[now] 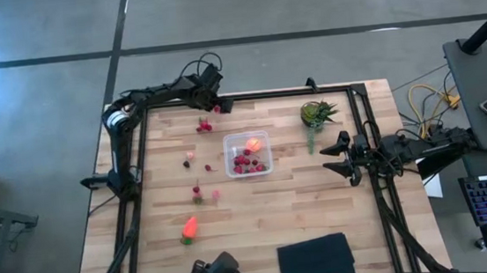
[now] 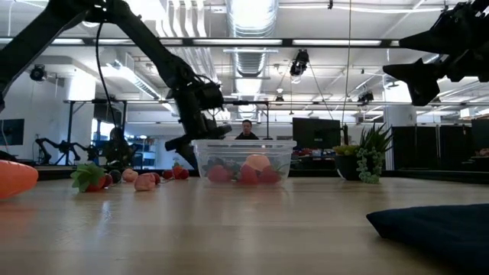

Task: Pick and placing Produce into tupperware
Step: Put the strawberry into the transparent bin

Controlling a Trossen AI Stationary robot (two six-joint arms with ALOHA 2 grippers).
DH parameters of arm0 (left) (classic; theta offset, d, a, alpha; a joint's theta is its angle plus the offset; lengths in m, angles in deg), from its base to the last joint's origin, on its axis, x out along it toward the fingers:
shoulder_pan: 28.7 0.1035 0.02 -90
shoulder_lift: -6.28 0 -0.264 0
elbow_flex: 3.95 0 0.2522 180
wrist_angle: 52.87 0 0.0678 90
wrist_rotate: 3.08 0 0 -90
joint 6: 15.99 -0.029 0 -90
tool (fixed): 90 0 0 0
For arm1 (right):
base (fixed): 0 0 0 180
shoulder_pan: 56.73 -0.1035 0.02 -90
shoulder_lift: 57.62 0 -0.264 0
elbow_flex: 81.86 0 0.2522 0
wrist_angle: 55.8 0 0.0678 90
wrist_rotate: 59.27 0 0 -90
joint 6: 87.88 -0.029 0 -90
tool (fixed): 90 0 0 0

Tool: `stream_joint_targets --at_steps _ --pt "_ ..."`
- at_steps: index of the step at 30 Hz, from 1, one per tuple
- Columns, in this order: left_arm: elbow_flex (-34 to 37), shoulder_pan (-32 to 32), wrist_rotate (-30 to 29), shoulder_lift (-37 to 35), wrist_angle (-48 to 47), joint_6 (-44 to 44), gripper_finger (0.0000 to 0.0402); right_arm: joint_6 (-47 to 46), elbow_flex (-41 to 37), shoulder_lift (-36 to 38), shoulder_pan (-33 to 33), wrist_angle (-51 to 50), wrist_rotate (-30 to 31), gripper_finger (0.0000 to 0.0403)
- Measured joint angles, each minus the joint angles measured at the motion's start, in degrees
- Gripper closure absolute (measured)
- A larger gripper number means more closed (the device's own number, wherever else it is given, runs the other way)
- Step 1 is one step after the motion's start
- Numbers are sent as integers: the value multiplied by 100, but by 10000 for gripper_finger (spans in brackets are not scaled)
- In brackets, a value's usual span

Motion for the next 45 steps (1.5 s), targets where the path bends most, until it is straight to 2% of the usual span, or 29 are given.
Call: stream_joint_targets --at_steps 6,11,15,25,31,45 --pt "2 0 119 208 -21 13 95 0 0 2 0 0 -2 162" --pt "-30 0 -29 264 44 2 95 0 0 2 0 2 -2 161" --pt "-92 -2 -448 263 144 -140 95 0 0 2 0 1 -1 159" --pt "-115 7 -487 440 208 -191 100 0 0 2 0 1 -2 163" --pt "-123 13 -503 472 172 -213 139 0 0 0 0 2 -2 157" --pt "-196 4 -573 458 340 -453 268 0 0 2 0 1 -2 156"
